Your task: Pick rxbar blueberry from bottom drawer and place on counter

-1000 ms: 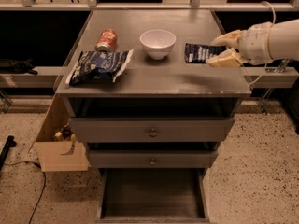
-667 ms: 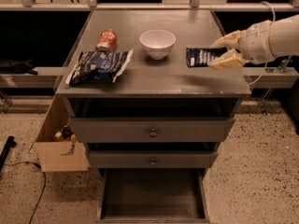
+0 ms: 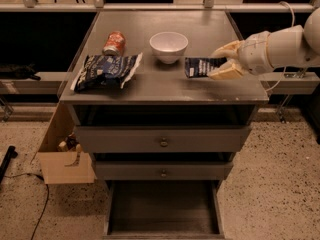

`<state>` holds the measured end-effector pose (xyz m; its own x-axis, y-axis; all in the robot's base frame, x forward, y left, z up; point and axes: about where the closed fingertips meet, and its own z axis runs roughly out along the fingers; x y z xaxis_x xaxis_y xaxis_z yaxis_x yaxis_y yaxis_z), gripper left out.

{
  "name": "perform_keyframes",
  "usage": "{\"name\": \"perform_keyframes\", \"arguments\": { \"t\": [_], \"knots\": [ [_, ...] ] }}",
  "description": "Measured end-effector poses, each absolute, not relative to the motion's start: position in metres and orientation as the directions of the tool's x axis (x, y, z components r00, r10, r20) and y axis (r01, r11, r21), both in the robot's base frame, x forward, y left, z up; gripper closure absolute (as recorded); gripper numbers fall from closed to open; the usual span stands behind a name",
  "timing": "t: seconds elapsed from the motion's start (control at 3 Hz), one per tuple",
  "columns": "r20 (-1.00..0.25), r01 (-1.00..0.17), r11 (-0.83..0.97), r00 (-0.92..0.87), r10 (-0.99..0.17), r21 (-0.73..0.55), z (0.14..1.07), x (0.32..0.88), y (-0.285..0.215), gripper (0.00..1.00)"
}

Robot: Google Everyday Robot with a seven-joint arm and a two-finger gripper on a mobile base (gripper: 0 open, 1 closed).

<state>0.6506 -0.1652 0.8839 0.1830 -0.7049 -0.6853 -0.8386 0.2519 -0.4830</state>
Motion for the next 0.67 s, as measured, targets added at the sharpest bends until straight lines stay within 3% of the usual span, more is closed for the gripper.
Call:
{"name": "perform_keyframes", "arguments": {
  "t": [0.67],
  "knots": [
    [-0.709, -0.85, 0.265, 0.166, -0.686, -0.455, 0.8688, 0.6533, -0.1594, 1.0]
  ]
}}
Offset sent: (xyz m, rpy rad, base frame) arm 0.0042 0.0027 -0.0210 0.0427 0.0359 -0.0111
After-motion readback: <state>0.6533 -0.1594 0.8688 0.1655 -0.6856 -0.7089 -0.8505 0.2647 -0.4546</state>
